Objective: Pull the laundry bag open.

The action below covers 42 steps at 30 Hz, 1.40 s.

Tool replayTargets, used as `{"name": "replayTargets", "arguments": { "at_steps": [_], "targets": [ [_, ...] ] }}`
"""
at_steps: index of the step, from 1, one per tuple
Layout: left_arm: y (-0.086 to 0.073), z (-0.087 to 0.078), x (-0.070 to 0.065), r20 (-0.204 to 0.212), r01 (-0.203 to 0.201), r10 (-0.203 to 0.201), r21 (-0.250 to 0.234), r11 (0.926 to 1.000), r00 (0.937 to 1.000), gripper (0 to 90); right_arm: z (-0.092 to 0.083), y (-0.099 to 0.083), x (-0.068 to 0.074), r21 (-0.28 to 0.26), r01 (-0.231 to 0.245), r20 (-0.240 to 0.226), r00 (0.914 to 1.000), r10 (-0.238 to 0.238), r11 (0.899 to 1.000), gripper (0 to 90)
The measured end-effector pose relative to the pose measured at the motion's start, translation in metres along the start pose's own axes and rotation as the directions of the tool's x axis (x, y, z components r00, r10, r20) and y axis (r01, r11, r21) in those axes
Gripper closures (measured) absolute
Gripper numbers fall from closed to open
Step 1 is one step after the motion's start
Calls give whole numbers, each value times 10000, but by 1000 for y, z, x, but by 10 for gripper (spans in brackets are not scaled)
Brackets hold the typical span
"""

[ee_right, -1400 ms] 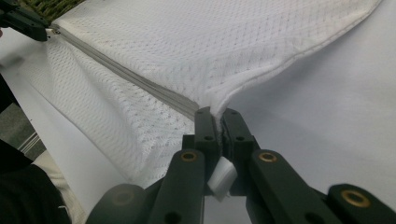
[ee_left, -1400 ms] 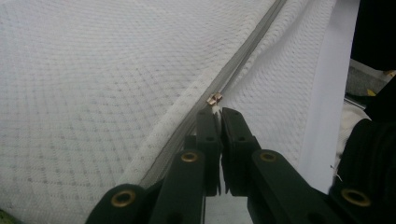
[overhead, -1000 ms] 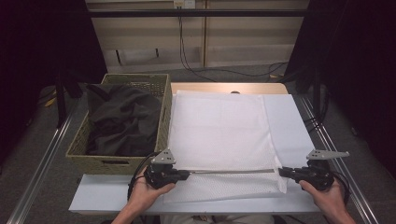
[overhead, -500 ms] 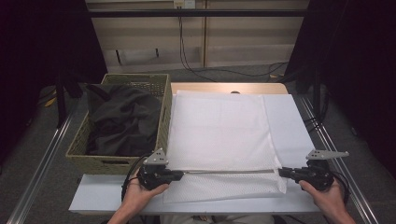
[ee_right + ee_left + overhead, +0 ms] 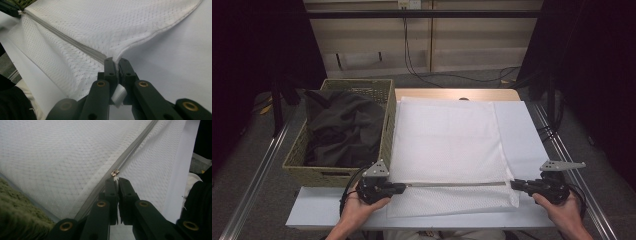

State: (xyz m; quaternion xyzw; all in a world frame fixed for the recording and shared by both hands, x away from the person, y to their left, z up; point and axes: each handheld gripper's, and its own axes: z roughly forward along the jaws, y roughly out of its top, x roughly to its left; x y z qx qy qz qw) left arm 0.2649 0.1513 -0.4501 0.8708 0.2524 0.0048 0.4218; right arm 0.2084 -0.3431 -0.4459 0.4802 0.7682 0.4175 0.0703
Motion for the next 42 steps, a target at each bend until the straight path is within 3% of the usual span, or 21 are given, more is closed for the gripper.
{"name": "replayTargets", "arguments": {
  "at_steps": [11,15,28,29,42],
  "targets": [
    [-9,-9,3,-84,202,-202,-47,9998,9998,865,0,-1,0,34,35,18,10000,-35,10000,863],
    [-10,-9,3,-243,157,-152,205,9997,9996,866,-1,-2,0,13,96,71,9999,-96,10000,864],
    [-16,-15,4,-316,346,-341,156,9993,9989,866,-3,-6,1,103,99,48,9999,-99,9999,864],
    [-17,-17,4,-414,300,-287,318,9990,9987,866,-3,-6,0,99,85,44,10000,-86,9999,864],
    [-24,-24,6,-592,529,-516,203,9984,9969,866,-3,-6,0,245,-14,127,9999,11,9997,865]
  ]
}}
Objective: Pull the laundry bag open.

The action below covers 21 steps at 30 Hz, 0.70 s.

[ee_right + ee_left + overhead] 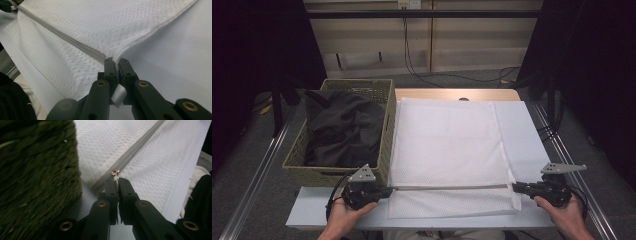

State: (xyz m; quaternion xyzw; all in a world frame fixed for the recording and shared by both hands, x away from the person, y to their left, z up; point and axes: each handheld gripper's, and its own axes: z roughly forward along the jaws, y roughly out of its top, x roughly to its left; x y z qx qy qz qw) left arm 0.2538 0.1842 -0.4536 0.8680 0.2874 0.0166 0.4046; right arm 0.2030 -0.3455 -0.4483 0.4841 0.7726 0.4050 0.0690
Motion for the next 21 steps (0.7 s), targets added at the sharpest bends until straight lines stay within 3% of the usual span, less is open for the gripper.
{"name": "replayTargets", "arguments": {
  "at_steps": [8,21],
  "targets": [
    [-5,-4,0,-141,87,-87,24,10000,9999,866,1,-2,2,68,270,-28,9996,-270,9996,866],
    [-10,-7,2,-433,270,-263,163,9995,9987,866,3,-1,0,242,226,-11,9997,-226,9994,867]
  ]
}}
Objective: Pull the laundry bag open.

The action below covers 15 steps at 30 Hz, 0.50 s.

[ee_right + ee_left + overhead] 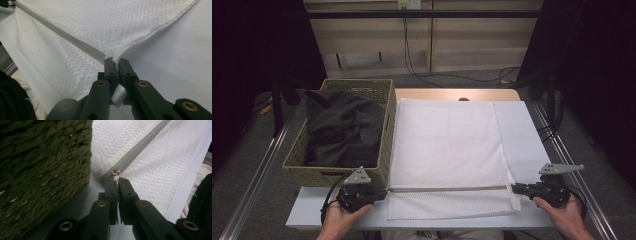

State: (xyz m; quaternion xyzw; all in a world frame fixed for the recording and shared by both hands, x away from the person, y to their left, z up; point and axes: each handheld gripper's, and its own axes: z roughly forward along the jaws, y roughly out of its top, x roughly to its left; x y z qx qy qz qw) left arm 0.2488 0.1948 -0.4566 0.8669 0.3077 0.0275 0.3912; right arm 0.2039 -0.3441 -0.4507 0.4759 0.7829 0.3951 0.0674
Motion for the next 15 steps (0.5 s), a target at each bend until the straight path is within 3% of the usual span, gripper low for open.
{"name": "replayTargets", "arguments": {
  "at_steps": [4,10,15],
  "targets": [
    [-2,-1,3,57,100,-101,51,9999,9999,866,2,0,-1,69,62,-50,10000,-61,10000,868],
    [-2,1,4,-224,-23,32,403,9992,9997,866,4,-1,-1,248,93,14,10000,-93,9996,868],
    [-4,-3,6,-458,32,-15,369,9993,9989,866,2,-2,-3,179,56,33,10000,-56,9998,869]
  ]
}}
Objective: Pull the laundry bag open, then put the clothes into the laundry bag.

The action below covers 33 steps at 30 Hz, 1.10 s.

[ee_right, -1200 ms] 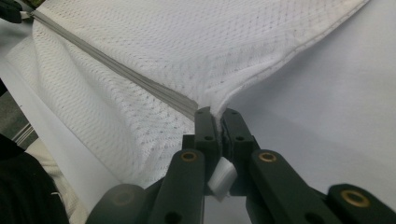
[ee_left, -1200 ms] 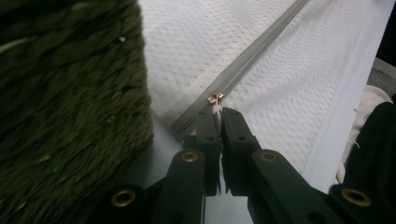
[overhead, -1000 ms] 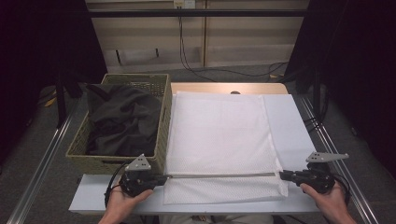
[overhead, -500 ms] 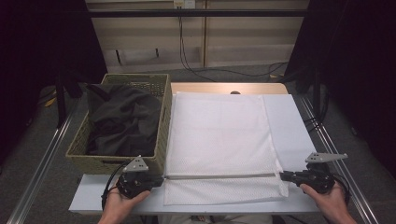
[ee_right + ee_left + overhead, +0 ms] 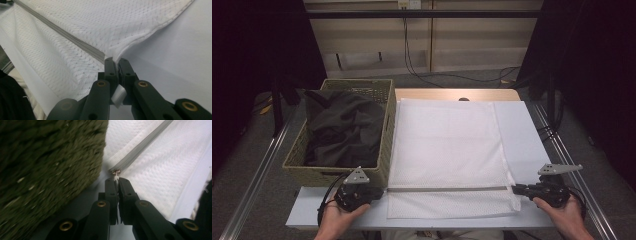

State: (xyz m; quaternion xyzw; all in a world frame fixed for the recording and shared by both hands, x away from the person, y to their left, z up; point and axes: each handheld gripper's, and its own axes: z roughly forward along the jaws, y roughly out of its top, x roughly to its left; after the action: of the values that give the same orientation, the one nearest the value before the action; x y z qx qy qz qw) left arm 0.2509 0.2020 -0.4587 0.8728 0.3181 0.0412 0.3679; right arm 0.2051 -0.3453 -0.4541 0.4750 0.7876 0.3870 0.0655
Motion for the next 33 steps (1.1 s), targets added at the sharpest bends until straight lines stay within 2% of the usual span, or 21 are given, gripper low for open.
{"name": "replayTargets", "arguments": {
  "at_steps": [4,8,12,16,20,23,25,27,29,31,33],
  "targets": [
    [-1,-1,0,77,9,-9,20,10000,10000,866,3,-1,1,297,67,47,10000,-69,9995,868],
    [-3,1,3,321,79,-77,-55,10000,9995,866,2,-1,2,234,112,-87,9999,-110,9997,867],
    [-4,1,3,478,111,-104,-151,9998,9988,866,1,-6,6,401,215,-149,9997,-209,9990,865],
    [-4,1,1,699,-28,42,-193,9998,9975,866,2,-5,4,426,217,139,9997,-223,9989,861],
    [-5,0,0,709,-35,54,-267,9996,9975,865,5,-3,4,545,326,368,9987,-346,9980,860],
    [-6,-1,0,727,40,-18,-307,9995,9973,863,7,-3,3,620,275,319,9991,-295,9977,839],
    [-6,-3,-1,758,28,6,-455,9990,9971,863,8,-4,2,613,422,347,9984,-444,9972,778],
    [-6,-4,-2,838,76,-27,-577,9983,9965,860,7,-3,3,562,269,462,9985,-295,9981,690],
    [-6,-5,-4,818,71,-17,-662,9978,9966,846,7,-3,1,347,61,261,9996,-70,9994,605],
    [-7,-6,-5,826,34,40,-889,9960,9966,767,7,-1,1,216,85,350,9993,-93,9997,533],
    [-7,-6,-5,891,-12,90,-880,9961,9960,725,6,1,2,-61,239,381,9990,-237,9997,480]
  ]
}}
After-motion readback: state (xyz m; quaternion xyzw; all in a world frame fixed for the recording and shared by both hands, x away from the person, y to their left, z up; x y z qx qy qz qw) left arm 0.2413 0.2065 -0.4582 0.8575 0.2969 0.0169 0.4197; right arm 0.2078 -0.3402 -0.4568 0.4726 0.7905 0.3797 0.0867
